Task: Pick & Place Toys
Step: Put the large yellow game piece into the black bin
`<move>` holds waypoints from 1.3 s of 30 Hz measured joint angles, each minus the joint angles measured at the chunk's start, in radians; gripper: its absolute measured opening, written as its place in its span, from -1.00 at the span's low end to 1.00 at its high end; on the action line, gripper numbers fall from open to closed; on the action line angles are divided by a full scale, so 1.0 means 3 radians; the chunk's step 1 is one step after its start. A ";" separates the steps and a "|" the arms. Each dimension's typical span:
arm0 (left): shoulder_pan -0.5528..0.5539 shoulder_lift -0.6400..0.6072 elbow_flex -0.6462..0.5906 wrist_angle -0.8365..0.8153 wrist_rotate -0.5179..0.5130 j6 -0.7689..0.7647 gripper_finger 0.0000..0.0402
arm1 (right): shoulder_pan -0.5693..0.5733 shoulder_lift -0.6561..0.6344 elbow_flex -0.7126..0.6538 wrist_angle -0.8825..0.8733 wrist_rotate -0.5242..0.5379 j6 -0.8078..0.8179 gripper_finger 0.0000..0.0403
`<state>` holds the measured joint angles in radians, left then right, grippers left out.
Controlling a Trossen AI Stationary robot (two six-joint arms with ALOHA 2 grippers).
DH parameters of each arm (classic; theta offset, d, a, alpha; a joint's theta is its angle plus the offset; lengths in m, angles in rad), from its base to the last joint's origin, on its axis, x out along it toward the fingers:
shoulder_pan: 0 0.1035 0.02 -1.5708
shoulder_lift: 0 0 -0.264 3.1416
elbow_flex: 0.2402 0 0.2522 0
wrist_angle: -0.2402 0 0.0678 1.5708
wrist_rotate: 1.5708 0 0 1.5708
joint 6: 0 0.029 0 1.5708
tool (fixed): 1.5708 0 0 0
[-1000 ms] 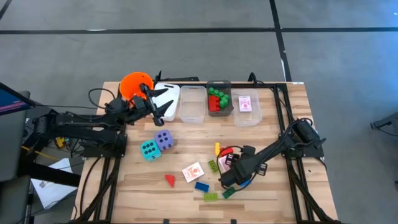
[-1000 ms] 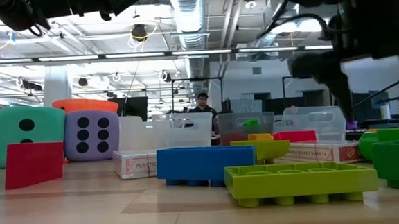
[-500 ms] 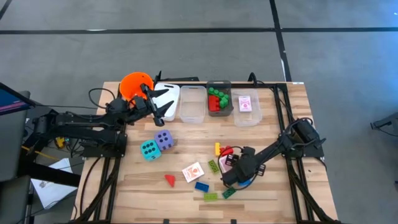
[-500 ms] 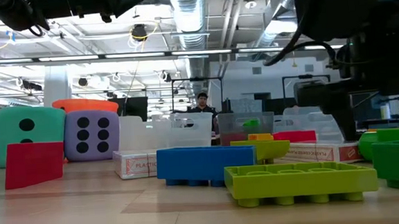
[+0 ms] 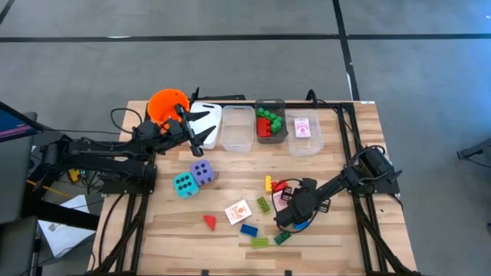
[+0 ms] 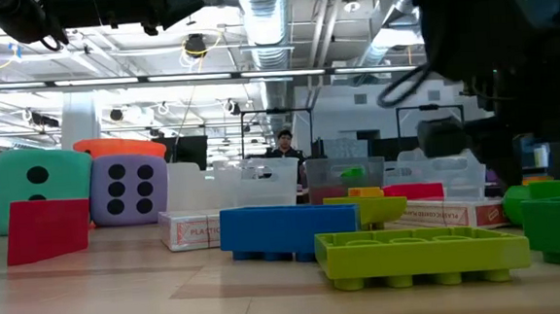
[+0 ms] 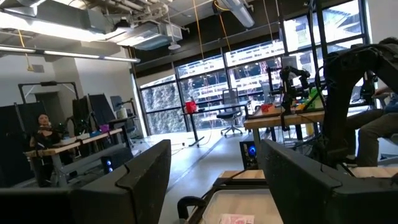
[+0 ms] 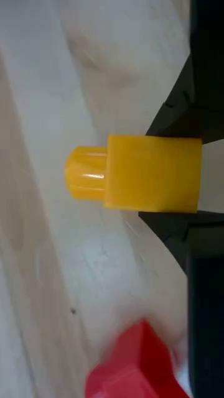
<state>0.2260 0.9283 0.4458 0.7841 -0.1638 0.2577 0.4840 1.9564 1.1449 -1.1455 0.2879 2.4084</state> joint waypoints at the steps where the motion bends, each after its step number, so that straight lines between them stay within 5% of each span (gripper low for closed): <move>1: 0.0000 0.0000 0.0000 -0.0001 0.0000 0.0000 0.18 | 0.0005 0.0000 0.0027 -0.0047 0.0007 0.0001 -0.40; 10: 0.0000 0.0000 0.0000 0.0001 0.0000 0.0000 0.18 | -0.0027 -0.0001 0.0594 -0.1112 0.0417 -0.0027 -0.33; 13: 0.0000 0.0000 0.0000 0.0001 0.0000 -0.0004 0.18 | -0.0091 -0.0009 0.0812 -0.1457 0.0768 -0.0079 -0.30; 18: 0.0000 0.0000 0.0000 -0.0018 0.0000 -0.0010 0.18 | -0.0296 -0.0126 0.0861 -0.1422 0.1840 -0.0460 -0.40; 24: 0.0000 0.0000 0.0000 -0.0093 0.0000 -0.0011 0.18 | -0.0790 -0.0141 0.0854 -0.1409 0.2271 -0.1094 -0.37; 31: -0.0003 0.0000 0.0000 -0.0489 0.0010 -0.0232 0.18 | -0.1460 -0.0130 0.0850 -0.0914 0.2523 -0.2246 -0.32; 39: -0.0003 0.0001 0.0000 -0.1127 0.0008 -0.0277 0.18 | -0.2074 -0.0130 0.0850 0.0604 0.2325 -0.4105 -0.32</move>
<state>0.2253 0.9287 0.4458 0.4460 -0.1616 0.1746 -0.1383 1.9175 1.3998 -0.9643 0.9855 1.1769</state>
